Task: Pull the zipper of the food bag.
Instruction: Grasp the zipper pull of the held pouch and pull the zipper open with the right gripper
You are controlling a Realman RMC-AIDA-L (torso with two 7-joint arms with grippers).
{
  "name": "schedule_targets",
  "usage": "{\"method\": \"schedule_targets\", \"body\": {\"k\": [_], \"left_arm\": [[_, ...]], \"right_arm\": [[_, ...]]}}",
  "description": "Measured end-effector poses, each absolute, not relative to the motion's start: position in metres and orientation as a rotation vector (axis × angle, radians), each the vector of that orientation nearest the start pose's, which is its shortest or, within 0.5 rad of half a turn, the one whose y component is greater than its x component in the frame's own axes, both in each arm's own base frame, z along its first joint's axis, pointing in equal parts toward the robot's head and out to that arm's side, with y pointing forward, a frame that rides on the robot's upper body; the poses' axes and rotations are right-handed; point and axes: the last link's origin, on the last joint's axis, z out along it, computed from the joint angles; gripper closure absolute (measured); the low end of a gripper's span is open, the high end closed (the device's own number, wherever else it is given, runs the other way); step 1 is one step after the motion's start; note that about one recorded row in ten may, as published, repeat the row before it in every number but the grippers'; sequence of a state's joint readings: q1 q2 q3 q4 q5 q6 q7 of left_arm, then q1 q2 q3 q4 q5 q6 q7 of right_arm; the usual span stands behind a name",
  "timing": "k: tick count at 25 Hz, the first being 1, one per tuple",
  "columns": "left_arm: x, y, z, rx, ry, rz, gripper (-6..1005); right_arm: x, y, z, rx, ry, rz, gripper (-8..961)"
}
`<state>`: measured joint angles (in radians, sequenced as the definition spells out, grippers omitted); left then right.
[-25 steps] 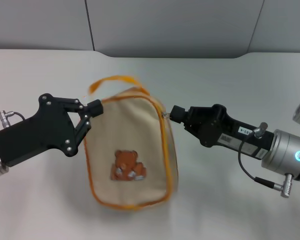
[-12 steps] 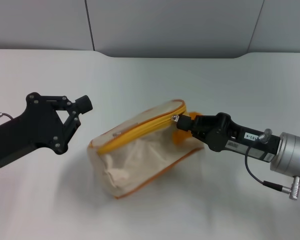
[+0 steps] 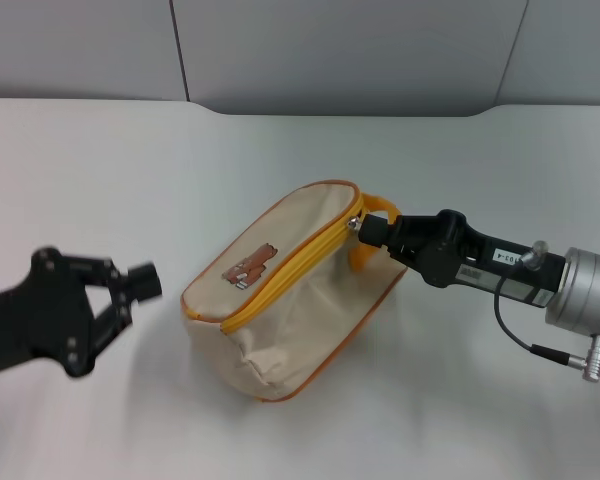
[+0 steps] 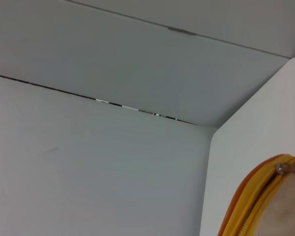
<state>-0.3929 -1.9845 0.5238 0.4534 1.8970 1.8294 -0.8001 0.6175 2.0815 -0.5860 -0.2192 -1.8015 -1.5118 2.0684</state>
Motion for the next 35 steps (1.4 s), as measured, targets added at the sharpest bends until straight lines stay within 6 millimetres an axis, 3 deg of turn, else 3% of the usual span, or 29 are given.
{"method": "schedule_targets", "body": {"k": [8,14,16,21,33,35], "left_arm": [[-0.312,0.258,0.014,-2.639,-0.069,-0.794,892],[-0.312,0.265,-0.004,-2.641,-0.019,-0.698,715],[-0.311,0.267,-0.008,-2.635,0.003,-0.677,442],[-0.308,0.275,-0.016,-2.632,0.066,-0.635,249],[-0.299,0.285,-0.017,-2.645,0.100,-0.637,367],[-0.295,0.288,-0.018,-2.653,0.086,-0.663,453]], "right_arm": [[0.237,0.328,-0.049,-2.202,2.029,1.303,946],[0.236,0.328,-0.049,-2.194,2.041,1.301,945],[0.236,0.328,-0.050,-2.192,2.043,1.302,945],[0.237,0.329,-0.051,-2.175,2.059,1.299,944],[0.233,0.334,-0.051,-2.186,2.056,1.278,943],[0.226,0.335,-0.055,-2.248,2.052,1.230,943]]}}
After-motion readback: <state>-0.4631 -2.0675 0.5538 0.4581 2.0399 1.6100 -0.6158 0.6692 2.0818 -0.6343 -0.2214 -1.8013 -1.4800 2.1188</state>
